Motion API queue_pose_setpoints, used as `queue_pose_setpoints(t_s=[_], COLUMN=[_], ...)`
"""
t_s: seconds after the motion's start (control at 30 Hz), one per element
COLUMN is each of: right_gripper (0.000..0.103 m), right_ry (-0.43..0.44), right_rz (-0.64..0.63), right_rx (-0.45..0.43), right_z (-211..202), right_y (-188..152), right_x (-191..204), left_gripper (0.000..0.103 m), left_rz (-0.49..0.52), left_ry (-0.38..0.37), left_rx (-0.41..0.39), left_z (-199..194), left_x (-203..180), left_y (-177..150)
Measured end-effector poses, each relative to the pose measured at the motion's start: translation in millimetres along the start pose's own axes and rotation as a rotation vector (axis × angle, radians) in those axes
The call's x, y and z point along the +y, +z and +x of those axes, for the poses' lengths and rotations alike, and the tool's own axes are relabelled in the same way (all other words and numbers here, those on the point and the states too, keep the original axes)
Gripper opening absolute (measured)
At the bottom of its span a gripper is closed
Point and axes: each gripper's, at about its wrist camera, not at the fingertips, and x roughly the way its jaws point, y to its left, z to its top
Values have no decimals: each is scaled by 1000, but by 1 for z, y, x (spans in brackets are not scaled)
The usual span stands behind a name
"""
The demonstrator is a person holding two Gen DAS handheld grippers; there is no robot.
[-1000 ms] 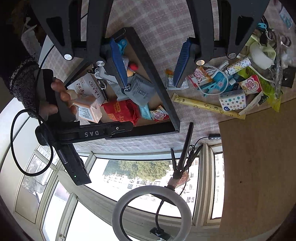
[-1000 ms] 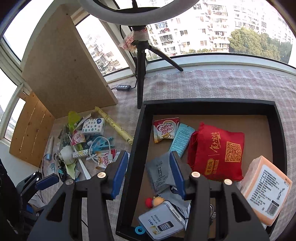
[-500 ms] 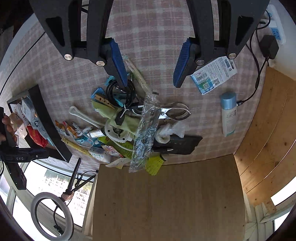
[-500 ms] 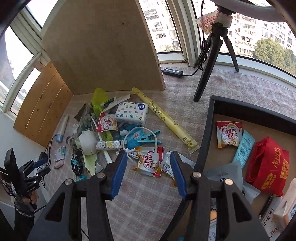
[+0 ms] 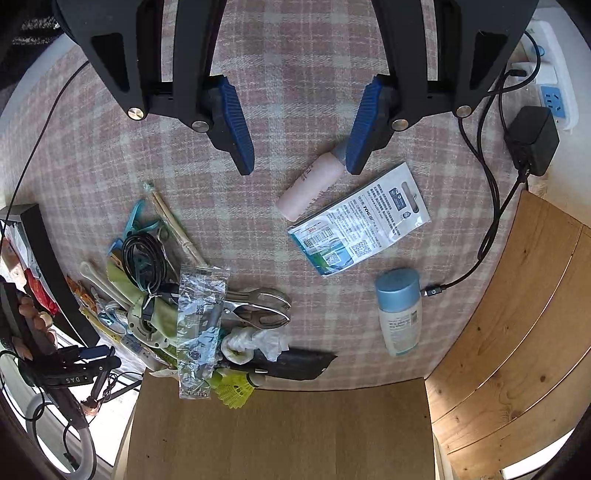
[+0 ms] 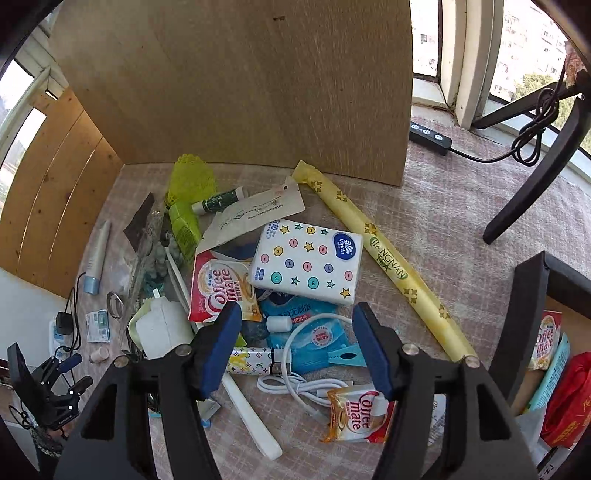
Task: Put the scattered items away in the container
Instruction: 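Grasp the pink tube with the left gripper while the right grasps the polka-dot tissue pack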
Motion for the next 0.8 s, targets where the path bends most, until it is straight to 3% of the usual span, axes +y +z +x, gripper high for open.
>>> queue_pose_setpoints(t_s=[0.33, 0.63, 0.8], right_gripper=[68, 78, 78], right_ry=[-26, -114, -54], right_rz=[61, -13, 16], right_rx=[42, 87, 119], right_z=[31, 47, 57], right_y=[26, 30, 20], right_x=[-3, 10, 1], left_gripper=[48, 41, 37], left_rz=[65, 71, 67], left_ry=[-33, -45, -46], left_rx=[38, 73, 91], left_z=[17, 33, 41], left_x=[3, 10, 9], left_y=[6, 14, 15])
